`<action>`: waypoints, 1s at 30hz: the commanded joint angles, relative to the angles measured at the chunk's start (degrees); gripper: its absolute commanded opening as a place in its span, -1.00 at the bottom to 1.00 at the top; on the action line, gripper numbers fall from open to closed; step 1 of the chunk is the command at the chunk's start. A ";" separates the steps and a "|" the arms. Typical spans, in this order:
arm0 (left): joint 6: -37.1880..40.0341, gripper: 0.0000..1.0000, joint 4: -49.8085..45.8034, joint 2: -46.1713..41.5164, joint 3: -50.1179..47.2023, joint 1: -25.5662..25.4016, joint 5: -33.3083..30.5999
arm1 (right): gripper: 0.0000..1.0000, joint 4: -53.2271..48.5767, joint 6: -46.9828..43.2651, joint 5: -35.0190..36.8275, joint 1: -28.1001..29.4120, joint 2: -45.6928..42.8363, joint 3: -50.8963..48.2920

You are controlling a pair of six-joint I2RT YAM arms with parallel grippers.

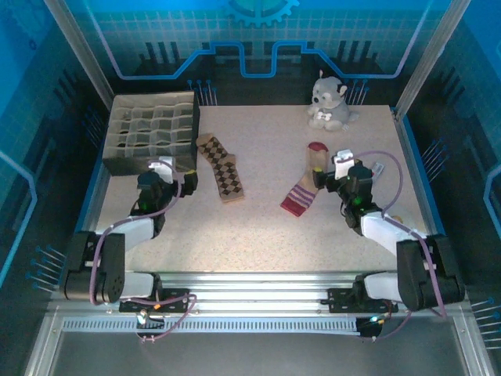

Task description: Roll the socks

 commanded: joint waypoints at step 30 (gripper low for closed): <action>6.01 0.68 -34.90 -1.54 14.19 -28.55 14.43 | 0.22 -58.15 -14.43 13.44 25.40 22.39 25.77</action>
